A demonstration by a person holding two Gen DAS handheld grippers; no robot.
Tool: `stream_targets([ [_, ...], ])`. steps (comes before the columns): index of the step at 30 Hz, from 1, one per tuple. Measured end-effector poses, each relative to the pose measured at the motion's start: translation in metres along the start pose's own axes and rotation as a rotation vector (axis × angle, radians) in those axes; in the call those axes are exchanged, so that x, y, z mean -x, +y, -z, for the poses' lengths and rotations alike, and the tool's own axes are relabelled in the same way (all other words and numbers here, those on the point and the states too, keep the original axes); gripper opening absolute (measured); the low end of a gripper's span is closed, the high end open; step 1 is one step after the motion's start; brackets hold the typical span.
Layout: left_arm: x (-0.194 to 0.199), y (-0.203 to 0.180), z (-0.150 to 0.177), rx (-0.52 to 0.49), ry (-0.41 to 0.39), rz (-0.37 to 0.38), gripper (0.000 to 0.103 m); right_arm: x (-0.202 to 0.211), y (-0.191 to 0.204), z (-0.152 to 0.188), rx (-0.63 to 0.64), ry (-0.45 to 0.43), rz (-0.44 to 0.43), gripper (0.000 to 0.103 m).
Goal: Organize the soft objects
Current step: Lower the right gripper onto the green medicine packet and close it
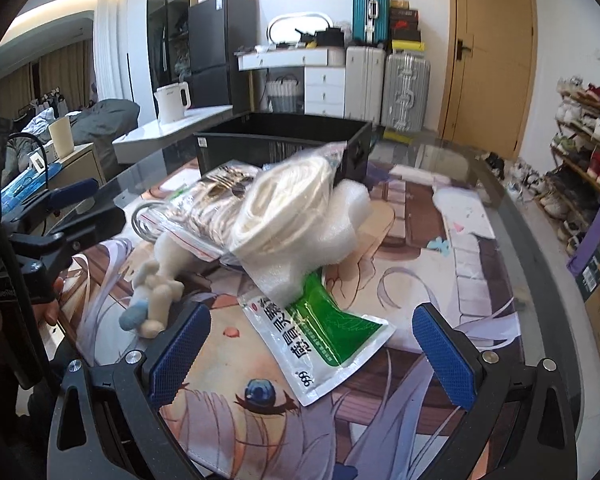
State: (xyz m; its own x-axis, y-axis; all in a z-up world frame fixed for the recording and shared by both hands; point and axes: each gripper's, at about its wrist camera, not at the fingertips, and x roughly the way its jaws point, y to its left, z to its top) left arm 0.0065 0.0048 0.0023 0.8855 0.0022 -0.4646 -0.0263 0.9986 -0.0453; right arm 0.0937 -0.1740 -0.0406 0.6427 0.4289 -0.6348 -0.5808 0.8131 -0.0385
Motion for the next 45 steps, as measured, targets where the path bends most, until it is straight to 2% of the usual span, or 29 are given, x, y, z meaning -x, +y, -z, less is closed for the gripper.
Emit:
stream_targets([
  [7, -0.001, -0.003, 0.000, -0.013, 0.001, 0.008, 0.103, -0.015, 0.004, -0.003, 0.075, 0.066, -0.011, 0.103],
  [13, -0.003, -0.002, 0.001, 0.010, 0.023, 0.055, 0.103, -0.028, 0.004, -0.008, 0.119, 0.100, -0.061, 0.101],
  [18, -0.007, -0.006, 0.003, 0.010, 0.050, 0.078, 0.103, -0.040, 0.010, -0.009, 0.142, 0.155, -0.093, 0.085],
  [25, -0.009, -0.007, 0.005, 0.007, 0.065, 0.087, 0.103, -0.038, 0.015, -0.003, 0.136, 0.154, -0.134, 0.081],
  [33, -0.010, -0.007, 0.006, 0.007, 0.067, 0.086, 0.103, -0.037, 0.012, -0.003, 0.113, 0.157, -0.131, 0.081],
  [36, -0.010, -0.007, 0.006, 0.007, 0.068, 0.085, 0.103, -0.034, 0.009, -0.002, 0.103, 0.130, -0.120, 0.070],
  [38, -0.012, -0.007, 0.006, 0.007, 0.069, 0.086, 0.103, -0.031, 0.007, -0.001, 0.093, 0.117, -0.106, 0.052],
  [43, -0.017, -0.008, 0.007, 0.012, 0.087, 0.094, 0.103, -0.025, 0.008, 0.001, 0.096, 0.103, -0.095, 0.036],
  [45, -0.019, -0.009, 0.007, 0.014, 0.097, 0.102, 0.103, -0.022, 0.009, 0.002, 0.088, 0.093, -0.093, 0.033],
])
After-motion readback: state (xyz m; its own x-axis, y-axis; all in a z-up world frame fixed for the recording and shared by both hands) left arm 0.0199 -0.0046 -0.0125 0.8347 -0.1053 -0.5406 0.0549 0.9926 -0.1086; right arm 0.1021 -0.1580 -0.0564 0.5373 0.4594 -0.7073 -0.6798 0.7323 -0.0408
